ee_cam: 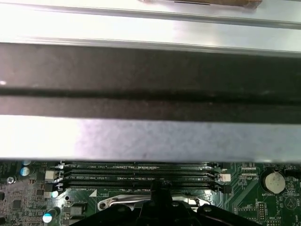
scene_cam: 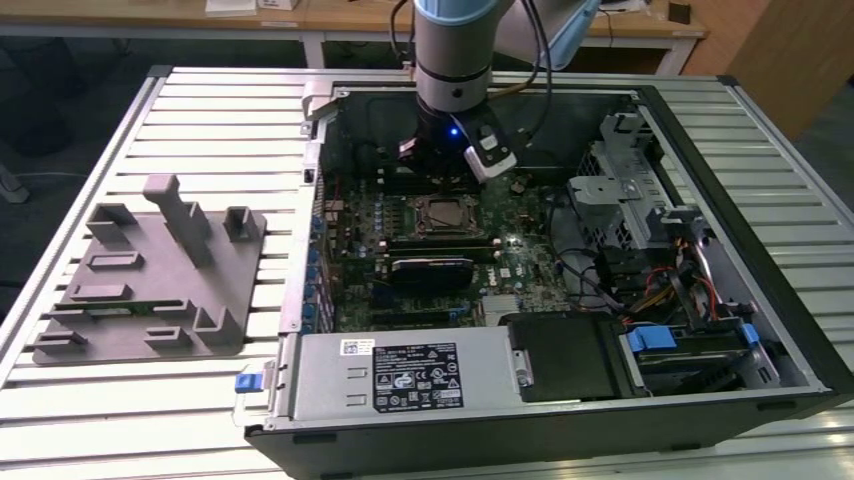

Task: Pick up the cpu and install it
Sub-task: 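Install the first cpu locking lever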

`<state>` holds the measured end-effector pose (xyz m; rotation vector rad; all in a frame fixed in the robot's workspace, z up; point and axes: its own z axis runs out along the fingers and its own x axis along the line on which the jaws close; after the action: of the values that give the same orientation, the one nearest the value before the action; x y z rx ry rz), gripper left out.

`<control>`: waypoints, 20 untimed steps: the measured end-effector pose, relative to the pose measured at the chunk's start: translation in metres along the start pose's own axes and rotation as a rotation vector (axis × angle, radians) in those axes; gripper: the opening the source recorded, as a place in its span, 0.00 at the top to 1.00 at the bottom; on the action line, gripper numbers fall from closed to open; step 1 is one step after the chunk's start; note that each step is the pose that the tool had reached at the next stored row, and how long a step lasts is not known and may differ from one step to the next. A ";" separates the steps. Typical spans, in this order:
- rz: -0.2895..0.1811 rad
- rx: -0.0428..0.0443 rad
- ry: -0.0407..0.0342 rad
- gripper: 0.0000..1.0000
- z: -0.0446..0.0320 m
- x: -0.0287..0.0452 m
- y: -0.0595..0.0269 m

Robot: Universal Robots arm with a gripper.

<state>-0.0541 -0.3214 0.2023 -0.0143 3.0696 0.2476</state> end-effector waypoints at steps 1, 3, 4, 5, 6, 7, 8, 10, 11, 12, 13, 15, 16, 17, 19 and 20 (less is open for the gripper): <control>0.005 0.0003 -0.0010 0.89 0.0003 0.0000 0.0001; 0.020 0.0006 -0.0033 0.89 0.0008 0.0000 0.0001; 0.028 0.0008 -0.0046 0.89 0.0010 0.0000 0.0002; 0.035 0.0010 -0.0058 0.89 0.0012 0.0000 0.0003; 0.042 0.0011 -0.0070 0.89 0.0014 0.0000 0.0004; 0.048 0.0013 -0.0081 0.89 0.0016 0.0000 0.0007; 0.054 0.0016 -0.0090 0.89 0.0017 0.0000 0.0010; 0.064 0.0020 -0.0107 0.89 0.0021 -0.0001 0.0017; 0.070 0.0023 -0.0115 0.89 0.0022 -0.0001 0.0021; 0.075 0.0026 -0.0124 0.89 0.0023 0.0000 0.0025; 0.080 0.0030 -0.0131 0.89 0.0025 0.0000 0.0029; 0.089 0.0034 -0.0147 0.89 0.0028 -0.0001 0.0040; 0.093 0.0037 -0.0153 0.89 0.0029 0.0000 0.0045; 0.097 0.0039 -0.0161 0.89 0.0030 -0.0001 0.0050; 0.105 0.0042 -0.0173 0.89 0.0033 0.0000 0.0056; 0.108 0.0043 -0.0179 0.89 0.0034 -0.0001 0.0057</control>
<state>-0.0539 -0.3153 0.1999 0.1532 3.0569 0.2452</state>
